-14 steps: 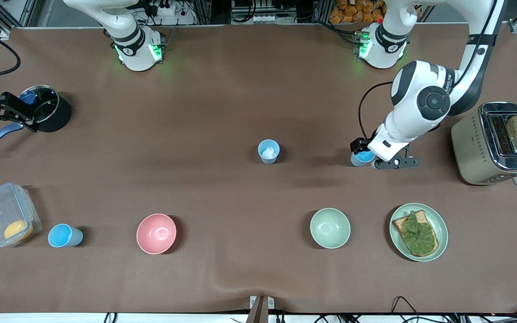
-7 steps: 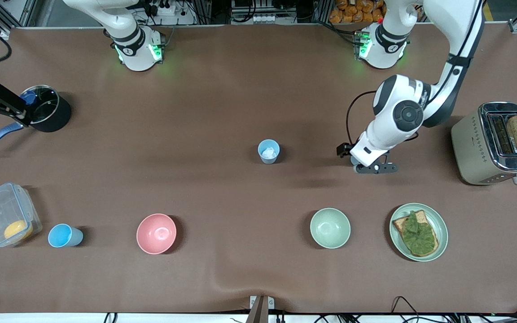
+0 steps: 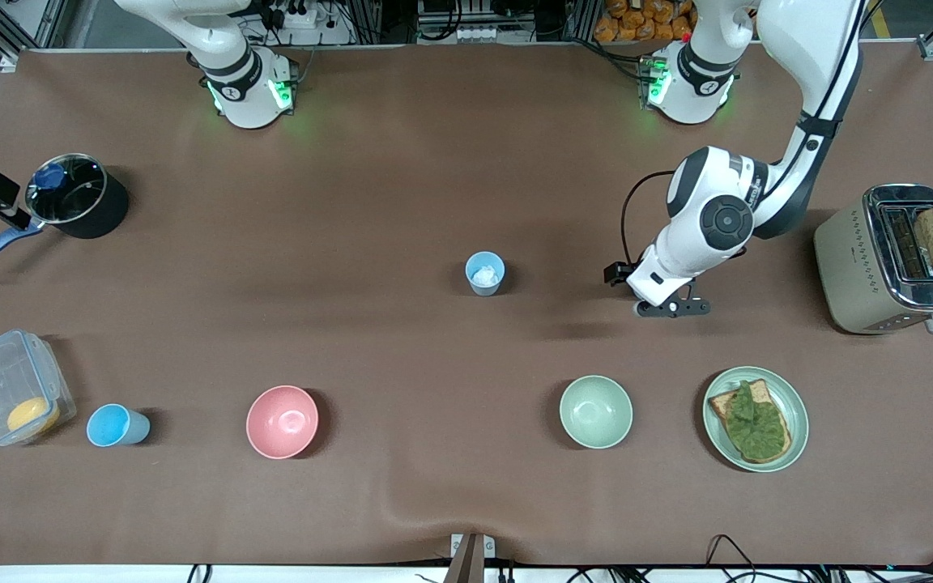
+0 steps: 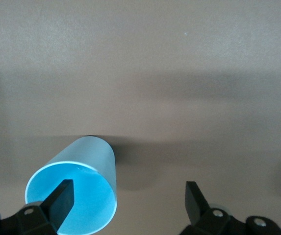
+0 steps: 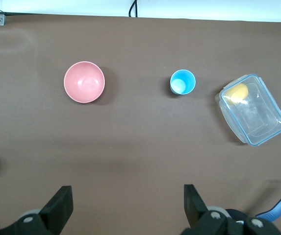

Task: Stack blue cups with both arms
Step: 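Lift the blue cup with the left gripper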

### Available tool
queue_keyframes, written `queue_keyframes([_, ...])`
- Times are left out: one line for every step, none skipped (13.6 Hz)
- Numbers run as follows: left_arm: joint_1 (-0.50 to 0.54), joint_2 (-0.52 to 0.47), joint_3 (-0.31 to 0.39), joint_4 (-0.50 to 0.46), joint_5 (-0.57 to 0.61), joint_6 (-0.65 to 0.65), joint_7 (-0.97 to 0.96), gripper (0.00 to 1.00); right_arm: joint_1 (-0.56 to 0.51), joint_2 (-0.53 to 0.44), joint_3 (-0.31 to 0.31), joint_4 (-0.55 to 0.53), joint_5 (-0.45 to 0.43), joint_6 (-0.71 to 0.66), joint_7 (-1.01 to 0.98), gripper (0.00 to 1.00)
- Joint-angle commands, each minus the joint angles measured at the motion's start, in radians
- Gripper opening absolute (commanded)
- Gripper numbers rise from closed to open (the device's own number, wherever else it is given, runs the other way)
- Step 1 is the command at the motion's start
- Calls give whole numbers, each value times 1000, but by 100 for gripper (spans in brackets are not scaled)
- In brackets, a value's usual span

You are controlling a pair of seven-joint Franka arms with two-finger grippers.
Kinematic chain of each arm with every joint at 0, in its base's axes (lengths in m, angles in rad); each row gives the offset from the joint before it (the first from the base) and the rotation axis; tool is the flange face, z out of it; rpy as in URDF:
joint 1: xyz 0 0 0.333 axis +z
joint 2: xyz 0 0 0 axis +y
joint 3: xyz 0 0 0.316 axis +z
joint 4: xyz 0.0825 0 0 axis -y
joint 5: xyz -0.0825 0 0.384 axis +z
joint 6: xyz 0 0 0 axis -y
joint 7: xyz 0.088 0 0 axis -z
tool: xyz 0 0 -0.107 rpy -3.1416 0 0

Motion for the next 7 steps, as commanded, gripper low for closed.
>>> queue_keyframes([-6, -11, 4, -32, -11, 12, -19, 73, -10, -3, 14, 12, 5, -51, -1, 100])
queue_keyframes([-6, -9, 4, -36, -11, 12, -19, 69, -10, 0, 16, 9, 7, -65, -4, 100])
queue_keyframes([-6, -9, 4, -38, -11, 12, -17, 68, -7, 6, 16, 4, 9, -68, -10, 100])
queue_keyframes([-6, -11, 4, -39, -11, 10, -17, 64, -4, 6, 16, -1, 7, -82, -9, 100])
queue_keyframes([-6, -9, 4, -39, -11, 10, -19, 59, -1, 6, 16, -2, 7, -108, -9, 100])
queue_keyframes([-6, -9, 4, -39, -11, 10, -19, 51, -1, 6, 16, -2, 7, -111, -9, 100])
queue_keyframes([-5, -11, 4, -39, -11, 7, -19, 49, -6, 6, 16, -2, 7, -111, -9, 100])
